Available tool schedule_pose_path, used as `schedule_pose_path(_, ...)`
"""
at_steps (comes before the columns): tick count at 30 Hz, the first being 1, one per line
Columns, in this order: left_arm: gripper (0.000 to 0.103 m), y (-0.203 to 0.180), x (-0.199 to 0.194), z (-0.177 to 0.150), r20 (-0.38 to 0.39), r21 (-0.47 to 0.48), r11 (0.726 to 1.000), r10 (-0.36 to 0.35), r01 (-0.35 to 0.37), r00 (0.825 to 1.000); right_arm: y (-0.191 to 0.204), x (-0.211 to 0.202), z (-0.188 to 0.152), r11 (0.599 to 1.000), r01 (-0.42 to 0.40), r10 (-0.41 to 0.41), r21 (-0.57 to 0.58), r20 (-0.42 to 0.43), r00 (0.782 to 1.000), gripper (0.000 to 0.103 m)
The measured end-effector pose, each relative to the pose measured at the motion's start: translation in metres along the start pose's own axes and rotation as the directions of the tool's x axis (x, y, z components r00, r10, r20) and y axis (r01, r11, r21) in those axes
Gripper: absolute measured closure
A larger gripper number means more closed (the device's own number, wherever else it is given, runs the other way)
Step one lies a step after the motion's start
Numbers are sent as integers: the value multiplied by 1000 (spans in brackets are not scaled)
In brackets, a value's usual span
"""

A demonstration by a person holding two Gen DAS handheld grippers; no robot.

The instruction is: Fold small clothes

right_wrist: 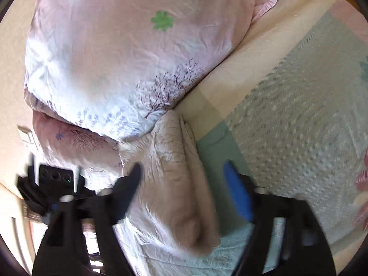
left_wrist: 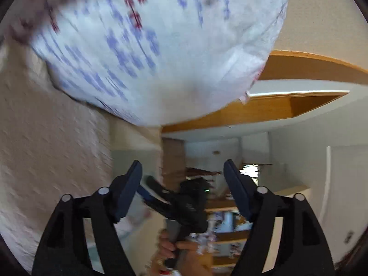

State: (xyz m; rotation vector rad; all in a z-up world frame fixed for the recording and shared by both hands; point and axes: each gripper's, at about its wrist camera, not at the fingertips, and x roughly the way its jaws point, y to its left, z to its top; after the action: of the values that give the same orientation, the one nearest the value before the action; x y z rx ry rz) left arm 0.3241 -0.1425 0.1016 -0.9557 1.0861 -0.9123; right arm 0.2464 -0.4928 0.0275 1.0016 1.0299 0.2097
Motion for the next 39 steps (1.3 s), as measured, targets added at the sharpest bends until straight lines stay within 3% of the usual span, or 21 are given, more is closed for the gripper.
schedule_pose_path(1, 17, 5, -16, 1, 55, 38, 993, 113, -115, 992, -3, 3, 3, 1000, -8, 9, 9, -15, 1000, 7)
schedule_pose_path(4, 17, 36, -51, -2, 93, 81, 906, 408, -415, 908, -9, 27, 14, 997, -56, 61, 44, -110, 992, 7)
schedule_pose_path(6, 17, 61, -54, -9, 49, 67, 864, 497, -499, 867, -6, 45, 18, 997, -70, 76, 39, -169, 983, 7)
schedule_pose_path(9, 17, 85, -42, -20, -19, 66, 844, 535, -533, 845, 6, 69, 17, 998, -48, 39, -34, -250, 967, 7)
schedule_pose_path(12, 12, 98, -21, -25, -47, 62, 844, 535, -532, 843, 13, 87, 11, 996, -44, 21, -73, -294, 956, 8)
schedule_pose_path(14, 14, 92, -6, -24, -7, 92, 850, 521, -518, 854, 15, 92, 5, 995, -57, 29, -86, -297, 955, 30)
schedule_pose_path(15, 18, 92, -4, -24, 8, 97, 847, 524, -522, 852, 15, 97, 0, 996, -48, 22, -77, -309, 951, 48)
schedule_pose_path(17, 42, 94, 3, -28, 19, 97, 848, 522, -521, 853, 13, 97, -9, 997, -57, 37, -59, -290, 956, 61)
schedule_pose_path(18, 55, 95, 1, -27, 19, 78, 866, 495, -495, 869, 13, 93, -14, 996, -87, 76, -30, -278, 958, 64)
schedule_pose_path(20, 64, 94, -24, -25, 10, 57, 913, 405, -405, 914, 23, 81, -27, 986, -168, 164, 3, -253, 953, 67)
schedule_pose_path(24, 63, 58, -83, -49, 65, 215, 882, 415, -419, 908, 56, 71, -74, 964, -262, 239, -38, -295, 925, 68)
schedule_pose_path(26, 58, 59, -111, -62, 93, 237, 842, 477, -485, 874, 67, 81, -101, 961, -263, 221, -82, -344, 913, 68)
schedule_pose_path(27, 52, 65, -115, -66, 103, 244, 808, 528, -536, 843, 71, 93, -116, 967, -218, 156, -129, -375, 914, 66)
schedule_pose_path(28, 50, 73, -118, -70, 110, 237, 762, 596, -603, 796, 73, 106, -125, 973, -160, 80, -168, -403, 912, 64)
schedule_pose_path(29, 48, 84, -121, -74, 104, 212, 703, 675, -679, 731, 73, 117, -132, 974, -94, -2, -208, -417, 909, 62)
schedule_pose_path(30, 45, 88, -128, -80, 116, 191, 694, 686, -694, 718, 73, 120, -134, 972, -46, -51, -229, -402, 914, 50)
schedule_pose_path(31, 44, 84, -138, -85, 154, 168, 705, 672, -689, 724, 72, 112, -131, 980, -43, -31, -193, -365, 930, 50)
schedule_pose_path(34, 23, 62, -163, -107, 301, 142, 650, 690, -747, 658, 73, 75, -119, 986, -66, 36, -153, -192, 981, 49)
schedule_pose_path(35, 19, 56, -173, -117, 337, 144, 630, 694, -763, 636, 75, 71, -116, 986, -64, 36, -155, -177, 984, 49)
schedule_pose_path(38, 13, 46, -194, -135, 354, 151, 594, 714, -790, 604, 88, 94, -118, 985, -38, -2, -169, -231, 973, 49)
schedule_pose_path(39, 11, 46, -200, -141, 353, 155, 586, 719, -795, 599, 88, 104, -117, 982, -17, -33, -187, -258, 966, 58)
